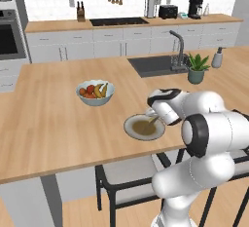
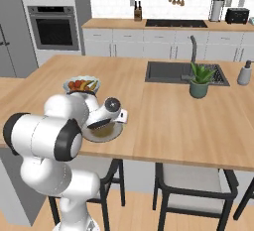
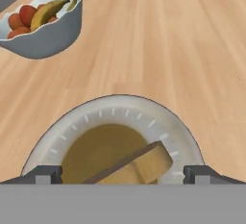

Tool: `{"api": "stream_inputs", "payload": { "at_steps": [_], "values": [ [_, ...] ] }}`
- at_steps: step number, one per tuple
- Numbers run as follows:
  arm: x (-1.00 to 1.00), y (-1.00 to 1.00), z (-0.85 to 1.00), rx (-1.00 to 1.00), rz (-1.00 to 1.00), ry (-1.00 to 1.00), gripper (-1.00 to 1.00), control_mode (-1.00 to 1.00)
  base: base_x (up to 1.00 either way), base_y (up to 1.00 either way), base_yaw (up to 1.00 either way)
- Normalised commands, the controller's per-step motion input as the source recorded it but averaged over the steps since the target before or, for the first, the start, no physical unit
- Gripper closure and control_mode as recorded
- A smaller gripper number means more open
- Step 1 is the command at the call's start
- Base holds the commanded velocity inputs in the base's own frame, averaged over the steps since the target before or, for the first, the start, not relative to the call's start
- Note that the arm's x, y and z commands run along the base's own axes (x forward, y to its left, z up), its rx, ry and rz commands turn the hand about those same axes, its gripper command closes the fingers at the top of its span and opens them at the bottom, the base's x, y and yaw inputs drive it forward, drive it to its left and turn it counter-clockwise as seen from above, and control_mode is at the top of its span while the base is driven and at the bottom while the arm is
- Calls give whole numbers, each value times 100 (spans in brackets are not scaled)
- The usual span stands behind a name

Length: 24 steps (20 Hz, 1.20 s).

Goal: Start the toaster. Once the lever pops up, take the bread to the plate on the dining counter.

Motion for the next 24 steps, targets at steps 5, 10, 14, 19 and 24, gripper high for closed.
{"api": "stream_inputs", "payload": {
  "at_steps": [5, 10, 14, 19, 24],
  "values": [
    [-6, -42, -8, 0, -5, 1, -100, -100, 0, 0, 0],
    [-3, -31, -23, 0, -3, 8, -100, -100, 0, 0, 0],
    [-1, -20, 1, 0, -5, 5, -100, -100, 0, 0, 0],
    [-6, 0, 89, 0, -10, 1, -100, -100, 0, 0, 0],
    [-26, 9, 100, 0, -18, 18, -100, -100, 0, 0, 0]
  ]
}}
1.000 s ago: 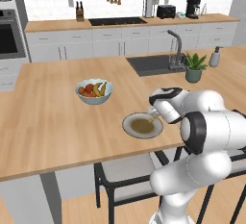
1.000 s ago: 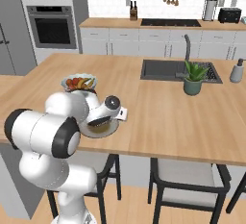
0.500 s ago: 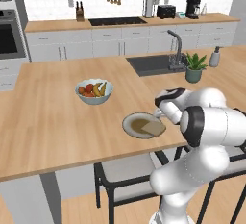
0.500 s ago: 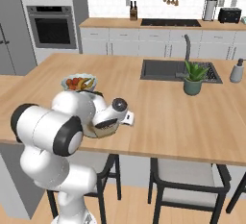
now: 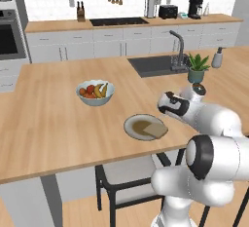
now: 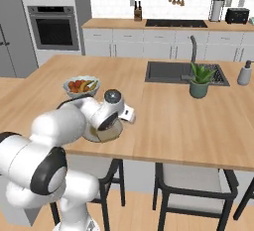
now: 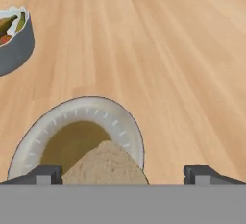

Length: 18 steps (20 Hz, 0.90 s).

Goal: Start the toaster. Once the lever pops up, take the bread to the plate on the dining counter.

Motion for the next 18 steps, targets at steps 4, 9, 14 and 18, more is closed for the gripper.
{"api": "stream_inputs", "payload": {
  "at_steps": [4, 9, 14, 18],
  "values": [
    [-60, 1, 89, 0, -24, 35, -100, -100, 0, 0, 0],
    [-86, -2, 61, 0, -24, 38, -100, -100, 0, 0, 0],
    [-99, -24, 7, 0, -16, 33, -100, -100, 0, 0, 0],
    [-100, -37, 0, 0, -13, 25, -100, -100, 0, 0, 0]
  ]
}}
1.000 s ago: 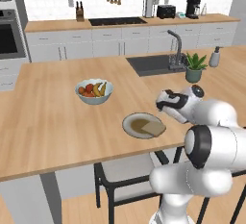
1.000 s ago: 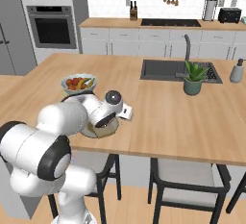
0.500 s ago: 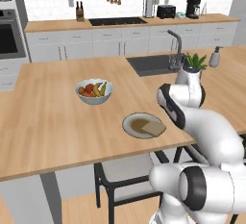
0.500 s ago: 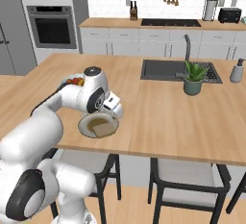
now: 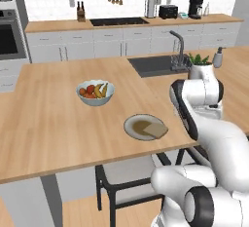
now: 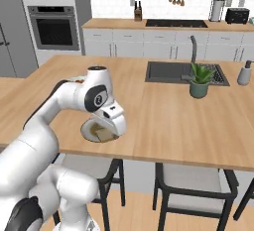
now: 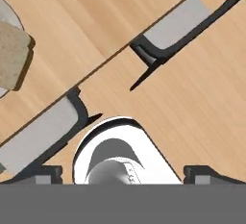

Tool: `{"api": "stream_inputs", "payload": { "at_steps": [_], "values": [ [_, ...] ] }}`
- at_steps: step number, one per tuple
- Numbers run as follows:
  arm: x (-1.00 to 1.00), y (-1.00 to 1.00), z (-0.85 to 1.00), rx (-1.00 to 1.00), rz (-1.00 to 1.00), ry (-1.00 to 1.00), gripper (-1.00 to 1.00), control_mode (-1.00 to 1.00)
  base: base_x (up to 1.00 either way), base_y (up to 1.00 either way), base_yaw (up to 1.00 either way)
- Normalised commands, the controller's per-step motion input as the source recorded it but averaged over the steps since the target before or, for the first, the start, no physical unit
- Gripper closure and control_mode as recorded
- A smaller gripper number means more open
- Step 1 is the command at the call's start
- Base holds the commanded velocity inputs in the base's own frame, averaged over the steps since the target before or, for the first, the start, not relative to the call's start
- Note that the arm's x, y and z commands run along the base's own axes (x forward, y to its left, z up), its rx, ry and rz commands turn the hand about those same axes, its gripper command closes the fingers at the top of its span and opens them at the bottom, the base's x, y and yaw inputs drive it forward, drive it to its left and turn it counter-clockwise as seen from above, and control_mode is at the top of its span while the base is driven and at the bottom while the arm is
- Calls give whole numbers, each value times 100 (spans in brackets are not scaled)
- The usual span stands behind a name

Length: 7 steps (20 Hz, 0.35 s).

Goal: Start the toaster. Once the lever pops up, take the bread to the plate on the dining counter.

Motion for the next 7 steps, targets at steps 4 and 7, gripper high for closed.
{"api": "stream_inputs", "payload": {
  "at_steps": [4, 7],
  "values": [
    [-100, -35, 0, 0, -12, 19, -100, -100, 0, 0, 0],
    [-100, -35, 0, 1, -10, 13, -100, -100, 0, 0, 0]
  ]
}}
